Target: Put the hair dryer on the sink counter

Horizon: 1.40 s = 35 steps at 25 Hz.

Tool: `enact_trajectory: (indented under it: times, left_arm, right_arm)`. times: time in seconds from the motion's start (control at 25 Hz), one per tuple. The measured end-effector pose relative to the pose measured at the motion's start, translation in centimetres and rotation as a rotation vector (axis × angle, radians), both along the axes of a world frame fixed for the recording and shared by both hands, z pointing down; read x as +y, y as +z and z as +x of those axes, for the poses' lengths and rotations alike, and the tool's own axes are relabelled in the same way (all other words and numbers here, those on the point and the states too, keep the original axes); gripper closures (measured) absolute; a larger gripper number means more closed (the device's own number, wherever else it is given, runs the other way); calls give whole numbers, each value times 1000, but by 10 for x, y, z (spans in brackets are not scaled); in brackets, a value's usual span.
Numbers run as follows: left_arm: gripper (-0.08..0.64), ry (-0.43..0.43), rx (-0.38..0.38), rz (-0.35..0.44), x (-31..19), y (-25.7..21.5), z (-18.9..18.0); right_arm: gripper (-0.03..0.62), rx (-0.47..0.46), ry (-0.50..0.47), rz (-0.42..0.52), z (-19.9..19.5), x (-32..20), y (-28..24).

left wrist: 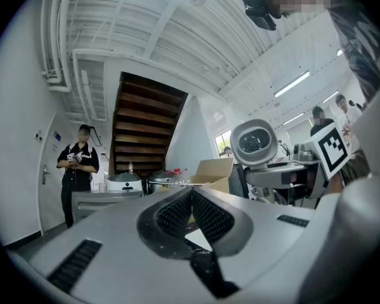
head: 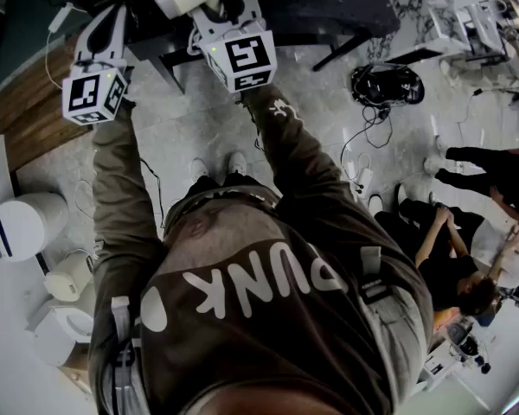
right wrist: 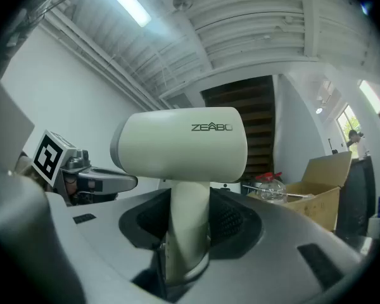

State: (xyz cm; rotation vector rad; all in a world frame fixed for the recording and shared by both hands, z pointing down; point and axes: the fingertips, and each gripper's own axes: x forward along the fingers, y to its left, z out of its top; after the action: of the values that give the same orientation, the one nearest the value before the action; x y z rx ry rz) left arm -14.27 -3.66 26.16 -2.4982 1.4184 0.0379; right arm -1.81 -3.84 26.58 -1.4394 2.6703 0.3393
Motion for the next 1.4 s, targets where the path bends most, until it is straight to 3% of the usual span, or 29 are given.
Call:
enact_trajectory:
  times: [0.92,1.4]
  left_arm:
    - [566,-16,-9,-4,2,5,10]
    - [566,-75,-11,3,8,9,28]
  right_arm:
    - [433,-34,-21,1,11,3,0]
    - [433,-38,-57,0,33,6,3]
